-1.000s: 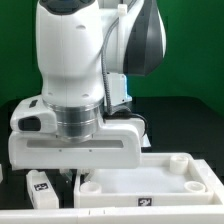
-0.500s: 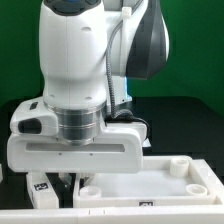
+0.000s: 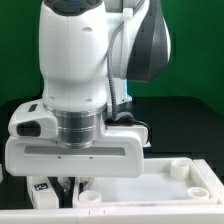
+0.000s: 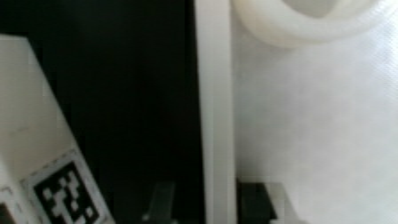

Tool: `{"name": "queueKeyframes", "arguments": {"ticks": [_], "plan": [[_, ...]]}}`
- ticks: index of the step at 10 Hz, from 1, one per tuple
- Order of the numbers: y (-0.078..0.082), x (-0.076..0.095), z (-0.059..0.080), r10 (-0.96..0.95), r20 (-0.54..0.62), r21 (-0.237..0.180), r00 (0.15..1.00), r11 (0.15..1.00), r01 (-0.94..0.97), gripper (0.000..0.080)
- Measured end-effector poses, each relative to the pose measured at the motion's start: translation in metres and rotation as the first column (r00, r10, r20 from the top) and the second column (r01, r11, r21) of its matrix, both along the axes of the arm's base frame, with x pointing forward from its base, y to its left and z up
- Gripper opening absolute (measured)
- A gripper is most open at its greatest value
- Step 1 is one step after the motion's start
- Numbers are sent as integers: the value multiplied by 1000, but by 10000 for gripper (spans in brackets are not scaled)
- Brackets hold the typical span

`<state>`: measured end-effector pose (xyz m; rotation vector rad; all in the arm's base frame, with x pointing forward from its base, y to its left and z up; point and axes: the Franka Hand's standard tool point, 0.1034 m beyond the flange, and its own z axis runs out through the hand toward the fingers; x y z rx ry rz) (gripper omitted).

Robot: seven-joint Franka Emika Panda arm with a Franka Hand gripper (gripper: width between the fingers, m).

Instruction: Assemble desk

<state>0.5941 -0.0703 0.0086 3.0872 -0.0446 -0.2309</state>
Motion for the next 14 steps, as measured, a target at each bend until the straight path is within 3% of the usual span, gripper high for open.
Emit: {"name": "queueKeyframes", "arguments": {"ticks": [5, 6, 7, 9, 10, 11, 12, 14], "plan": [[0, 2, -1, -13, -29, 2, 1000, 1000, 13, 54], [0, 2, -1, -13, -29, 2, 1000, 1000, 13, 130], [1, 3, 1, -13, -29, 2, 999, 1000, 13, 130], [3, -3, 26, -9, -44, 15, 999, 1000, 10, 406], [8, -9, 36, -9, -46, 22, 999, 1000, 10, 406], [20, -16, 46, -18, -54, 25, 998, 999, 19, 587], [33, -23, 55, -24, -58, 25, 998, 999, 25, 630], [35, -28, 54, -4, -58, 28, 998, 1000, 5, 646]]}}
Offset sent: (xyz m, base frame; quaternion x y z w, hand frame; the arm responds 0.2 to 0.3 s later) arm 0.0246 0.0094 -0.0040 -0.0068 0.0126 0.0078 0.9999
